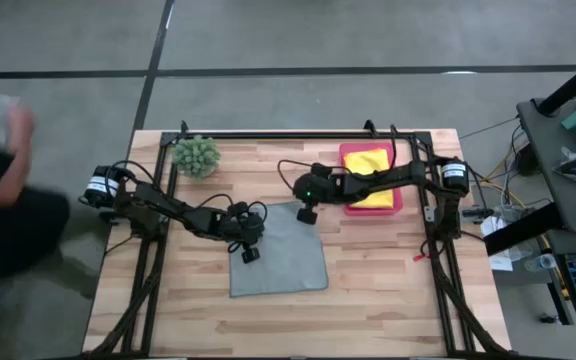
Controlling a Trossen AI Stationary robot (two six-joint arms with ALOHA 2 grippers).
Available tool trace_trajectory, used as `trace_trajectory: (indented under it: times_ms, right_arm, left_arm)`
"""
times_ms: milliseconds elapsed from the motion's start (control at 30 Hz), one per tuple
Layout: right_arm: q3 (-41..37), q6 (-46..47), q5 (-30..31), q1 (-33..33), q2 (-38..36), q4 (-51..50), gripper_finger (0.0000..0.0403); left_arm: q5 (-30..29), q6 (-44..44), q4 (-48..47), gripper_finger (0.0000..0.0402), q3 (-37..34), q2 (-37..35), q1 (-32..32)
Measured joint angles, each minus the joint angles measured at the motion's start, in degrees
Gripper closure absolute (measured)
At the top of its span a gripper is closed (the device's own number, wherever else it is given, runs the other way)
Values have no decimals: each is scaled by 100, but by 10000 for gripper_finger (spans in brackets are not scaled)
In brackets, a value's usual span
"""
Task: Fold microfiber towels
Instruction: Fold the gray microfiber cloth
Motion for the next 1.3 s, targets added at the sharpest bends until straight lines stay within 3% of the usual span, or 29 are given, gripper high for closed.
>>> trace_trajectory:
  times_ms: [233, 467, 600, 667, 833, 967, 1100, 1300]
  right_arm:
    - [-457, 124, -1035, -166, -2, 421, 394]
    - [-671, 512, -2217, 301, -2, 1085, 394]
    - [-671, 807, -2156, 801, -7, 1638, 394]
    - [-671, 903, -1845, 1067, -7, 1754, 394]
    - [-525, 532, -843, 1543, -34, 1216, 394]
    - [-313, 307, -257, 1410, -205, 588, 394]
    - [-258, -92, -279, 1046, -349, 341, 394]
    - [-107, -458, -1712, 135, -392, -24, 361]
  left_arm:
    - [-104, -2, 4, 369, -2, 2, -6]
    - [-126, 0, 28, 369, -7, 2, -6]
    - [-140, 0, 94, 369, -9, 9, 1]
    - [-141, 0, 96, 369, -9, 9, 1]
    - [-142, -1, 101, 369, -9, 9, 0]
    - [-142, -11, 103, 369, -9, 9, -1]
    - [-142, -11, 109, 369, -9, 9, -1]
    - [-142, -4, 116, 369, -9, 9, 1]
